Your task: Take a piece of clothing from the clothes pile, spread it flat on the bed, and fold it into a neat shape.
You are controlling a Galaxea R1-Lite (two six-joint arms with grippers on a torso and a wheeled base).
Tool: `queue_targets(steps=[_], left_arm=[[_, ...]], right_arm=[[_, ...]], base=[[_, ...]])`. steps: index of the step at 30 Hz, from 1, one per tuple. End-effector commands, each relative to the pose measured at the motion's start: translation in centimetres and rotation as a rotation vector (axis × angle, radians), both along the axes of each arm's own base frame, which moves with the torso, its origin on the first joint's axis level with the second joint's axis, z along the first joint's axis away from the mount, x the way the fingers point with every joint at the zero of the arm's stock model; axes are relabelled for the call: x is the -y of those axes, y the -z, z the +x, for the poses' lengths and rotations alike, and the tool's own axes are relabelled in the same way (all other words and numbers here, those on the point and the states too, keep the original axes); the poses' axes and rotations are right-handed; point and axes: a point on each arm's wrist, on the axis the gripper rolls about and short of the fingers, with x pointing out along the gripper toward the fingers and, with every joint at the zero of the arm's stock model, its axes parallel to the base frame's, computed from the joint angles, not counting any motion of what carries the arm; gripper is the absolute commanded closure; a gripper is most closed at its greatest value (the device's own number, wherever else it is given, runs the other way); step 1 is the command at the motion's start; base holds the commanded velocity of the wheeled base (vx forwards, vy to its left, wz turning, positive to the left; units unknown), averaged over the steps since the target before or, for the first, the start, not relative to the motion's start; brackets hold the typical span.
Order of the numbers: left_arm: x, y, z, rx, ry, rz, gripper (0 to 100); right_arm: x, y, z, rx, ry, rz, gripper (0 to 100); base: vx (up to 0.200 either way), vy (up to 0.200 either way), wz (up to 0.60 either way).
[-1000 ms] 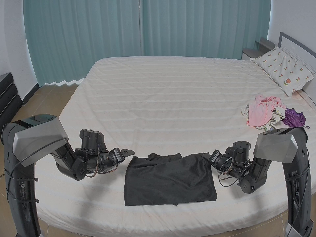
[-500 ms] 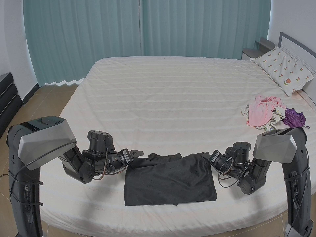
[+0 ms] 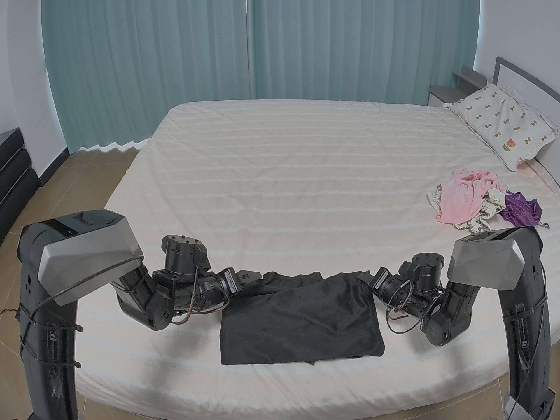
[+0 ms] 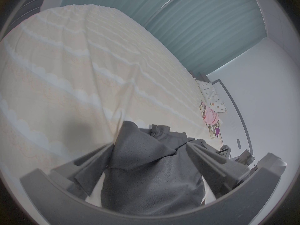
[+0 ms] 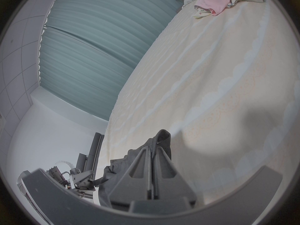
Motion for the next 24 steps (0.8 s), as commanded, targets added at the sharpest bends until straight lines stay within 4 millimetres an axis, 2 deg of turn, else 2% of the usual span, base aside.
queue_targets(steps=[1,15,24], left_arm=[[0.4,1.6,0.0,-0.019,0.013,0.026,100],[-0.8,1.9,0.4,0.046,-0.042,0.036,100],[-1.5,2.4,0.2,0.043,-0.08,0.054,100]], right_arm=[[0.0,0.0,0.0,0.001,0.0,0.0,100],[0.4,0.0,-0.7,0.012,0.005,0.002,100],[1.2,0.0,-0.4,0.014,0.031,-0.001,100]], base=[[0.0,0.0,0.0],[0.0,0.0,0.0],[0.0,0.0,0.0]])
